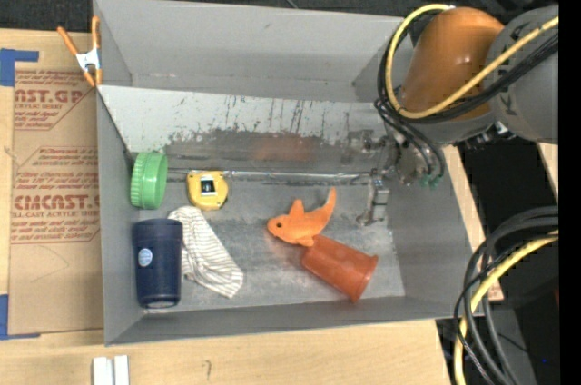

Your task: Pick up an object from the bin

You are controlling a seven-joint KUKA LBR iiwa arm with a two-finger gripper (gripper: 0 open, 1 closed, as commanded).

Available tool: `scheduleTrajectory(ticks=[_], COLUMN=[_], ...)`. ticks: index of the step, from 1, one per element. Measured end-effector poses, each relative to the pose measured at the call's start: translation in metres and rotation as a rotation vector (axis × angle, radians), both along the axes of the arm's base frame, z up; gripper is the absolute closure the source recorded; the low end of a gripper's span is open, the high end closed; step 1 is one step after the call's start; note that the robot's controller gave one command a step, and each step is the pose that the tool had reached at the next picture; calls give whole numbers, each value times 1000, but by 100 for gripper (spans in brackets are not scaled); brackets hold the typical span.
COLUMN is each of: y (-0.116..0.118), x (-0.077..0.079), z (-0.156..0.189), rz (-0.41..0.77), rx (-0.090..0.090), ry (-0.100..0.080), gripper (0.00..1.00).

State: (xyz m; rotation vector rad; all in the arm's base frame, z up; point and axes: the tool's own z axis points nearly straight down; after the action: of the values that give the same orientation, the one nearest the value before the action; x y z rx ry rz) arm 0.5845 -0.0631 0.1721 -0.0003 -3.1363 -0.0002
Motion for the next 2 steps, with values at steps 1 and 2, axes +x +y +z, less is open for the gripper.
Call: scheduleTrajectory(ticks=[1, 2], y=[0, 17], x=[2, -2], z=[4, -52], rz=[1, 75], rx=[-1, -1], ry=[-8, -12], gripper=[0, 0])
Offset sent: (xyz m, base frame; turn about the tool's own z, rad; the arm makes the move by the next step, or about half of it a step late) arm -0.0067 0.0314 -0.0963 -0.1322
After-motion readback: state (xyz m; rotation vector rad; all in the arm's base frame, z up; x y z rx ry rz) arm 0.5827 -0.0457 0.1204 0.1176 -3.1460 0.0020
